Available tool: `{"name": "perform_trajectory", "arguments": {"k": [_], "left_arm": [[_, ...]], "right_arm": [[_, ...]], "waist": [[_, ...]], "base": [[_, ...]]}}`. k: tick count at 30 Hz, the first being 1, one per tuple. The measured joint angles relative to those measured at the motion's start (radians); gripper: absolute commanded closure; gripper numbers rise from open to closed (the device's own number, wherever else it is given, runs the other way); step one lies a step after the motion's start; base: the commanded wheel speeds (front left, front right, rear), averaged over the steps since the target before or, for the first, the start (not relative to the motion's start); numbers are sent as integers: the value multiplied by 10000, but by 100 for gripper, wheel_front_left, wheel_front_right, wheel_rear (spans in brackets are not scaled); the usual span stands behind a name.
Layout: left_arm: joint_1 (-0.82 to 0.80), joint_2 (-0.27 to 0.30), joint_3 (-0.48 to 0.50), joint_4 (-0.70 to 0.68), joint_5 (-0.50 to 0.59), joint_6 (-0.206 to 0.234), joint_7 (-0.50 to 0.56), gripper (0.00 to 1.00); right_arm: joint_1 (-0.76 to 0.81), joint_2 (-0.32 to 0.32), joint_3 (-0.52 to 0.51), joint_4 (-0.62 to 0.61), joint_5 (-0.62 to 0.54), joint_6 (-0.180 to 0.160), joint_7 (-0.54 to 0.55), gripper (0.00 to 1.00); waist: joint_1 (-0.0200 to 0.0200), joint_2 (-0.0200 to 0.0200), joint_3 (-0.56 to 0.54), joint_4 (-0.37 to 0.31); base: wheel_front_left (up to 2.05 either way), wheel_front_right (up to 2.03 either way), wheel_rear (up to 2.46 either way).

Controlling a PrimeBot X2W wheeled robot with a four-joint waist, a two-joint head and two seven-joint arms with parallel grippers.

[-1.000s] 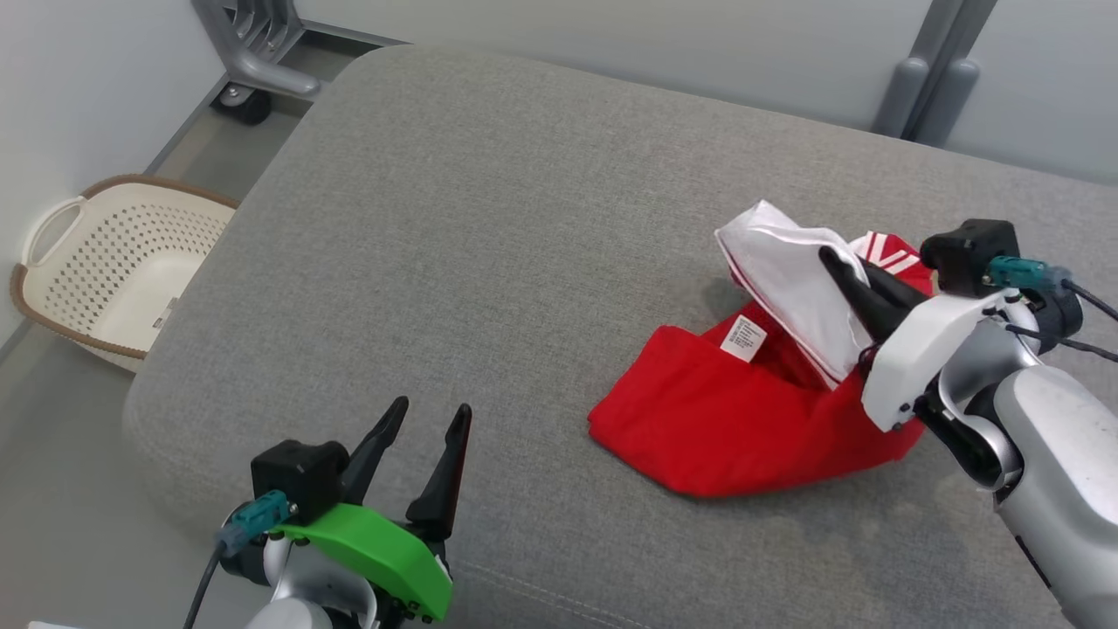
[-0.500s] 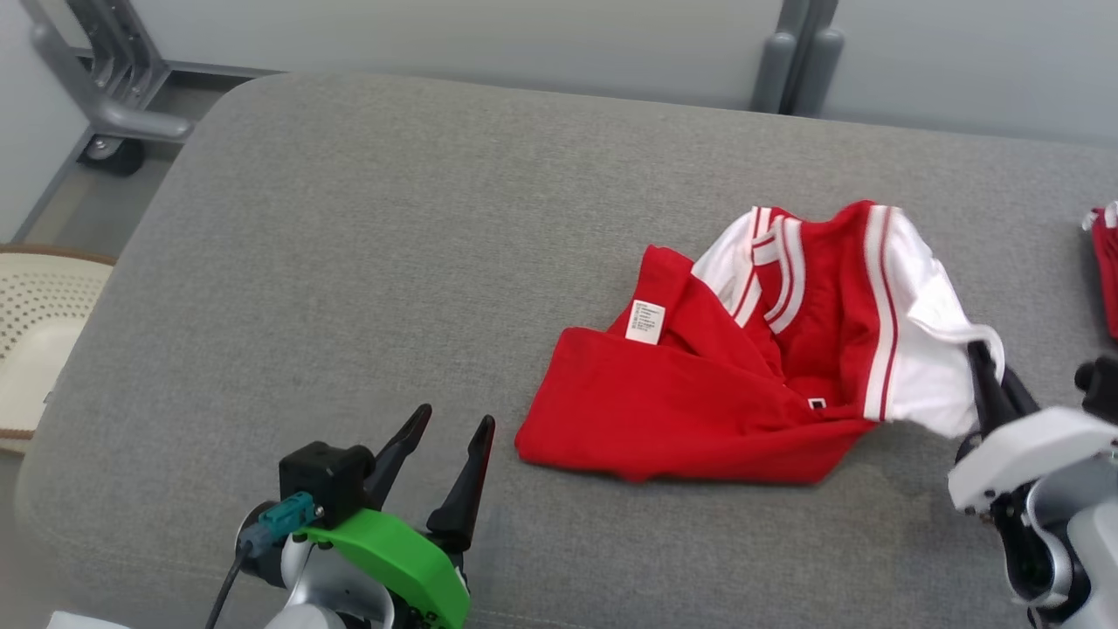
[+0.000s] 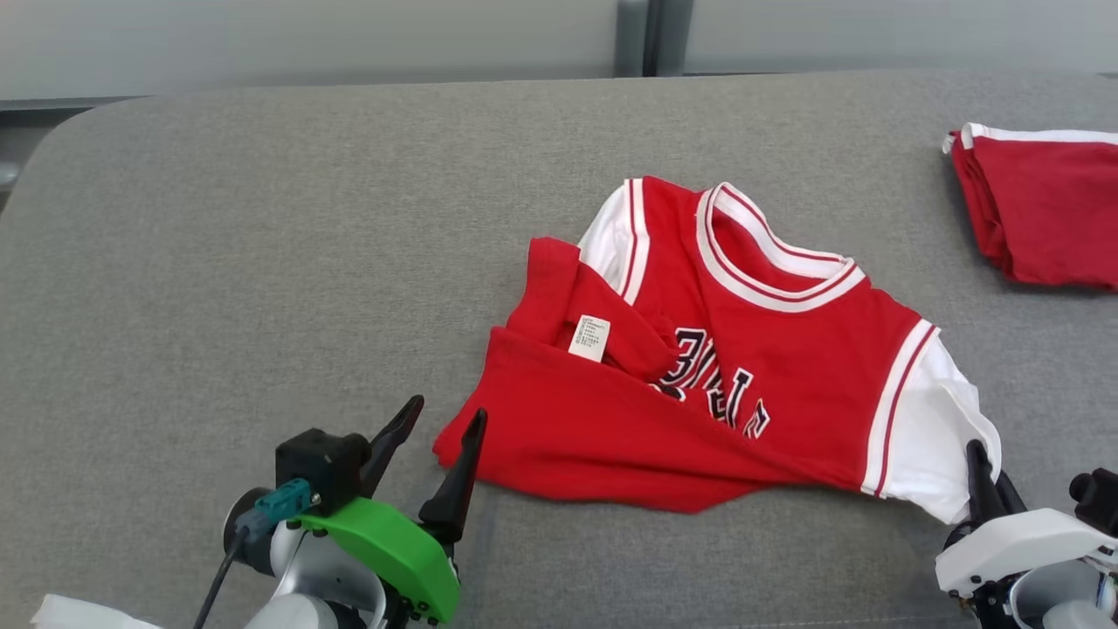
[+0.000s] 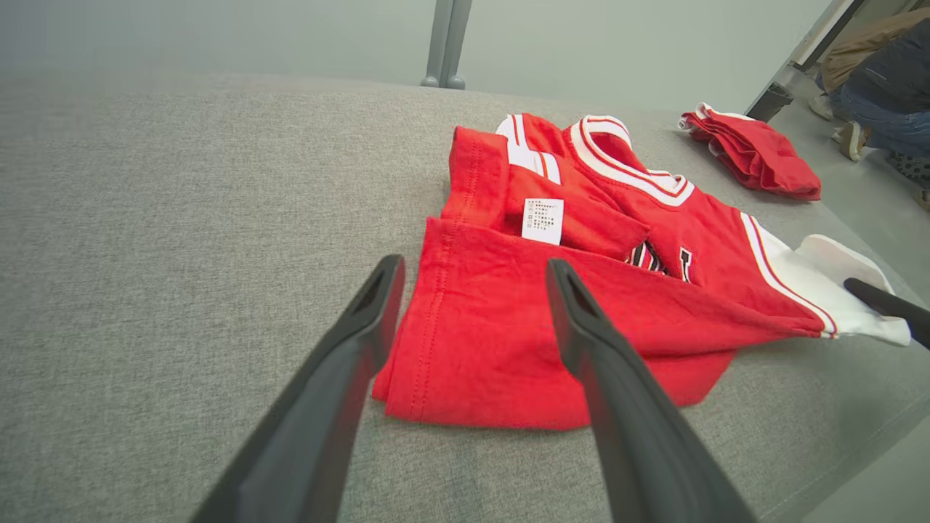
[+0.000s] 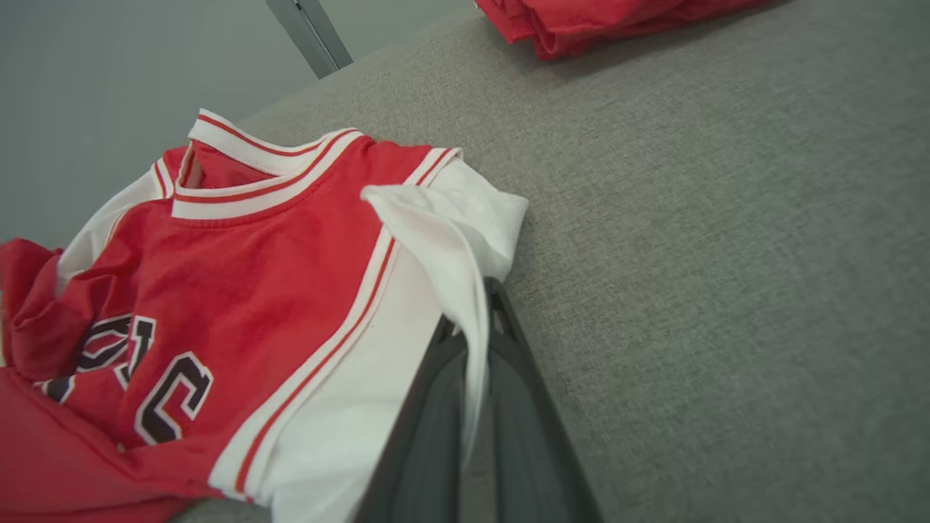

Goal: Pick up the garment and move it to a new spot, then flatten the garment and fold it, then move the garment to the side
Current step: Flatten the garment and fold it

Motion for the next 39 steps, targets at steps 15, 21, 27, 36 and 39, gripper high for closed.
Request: {"name": "perform_trajectory", "arguments": {"k": [15, 21, 27, 36, 39], "left_arm": [[-1842, -50, -360, 1227, 0, -318, 1080, 0], [-2267, 140, -410, 1990, 128, -548, 1611, 0], [-2578, 196, -299, 2709, 48, -633, 1896, 0], [-3202, -25, -370, 3269, -31, -890, 2000, 28], [-3218, -134, -439, 3356, -31, -903, 1998, 87]], "right_arm": [[-465, -13, 543, 84, -625, -2, -73, 0], [-613, 46, 740, 61, -704, 13, -96, 0], [-622, 159, 738, 104, -704, 13, -161, 0], [-637, 199, 660, 253, -702, 13, -247, 0], [-639, 199, 617, 301, -702, 13, -247, 0]], "waist": [[0, 0, 754, -929], [0, 0, 898, -1254], [0, 0, 1055, -1542], [0, 0, 1219, -1690], [0, 0, 1228, -1678]], "base": [[0, 0, 0], [0, 0, 0], [0, 0, 0], [0, 0, 0], [0, 0, 0]]}}
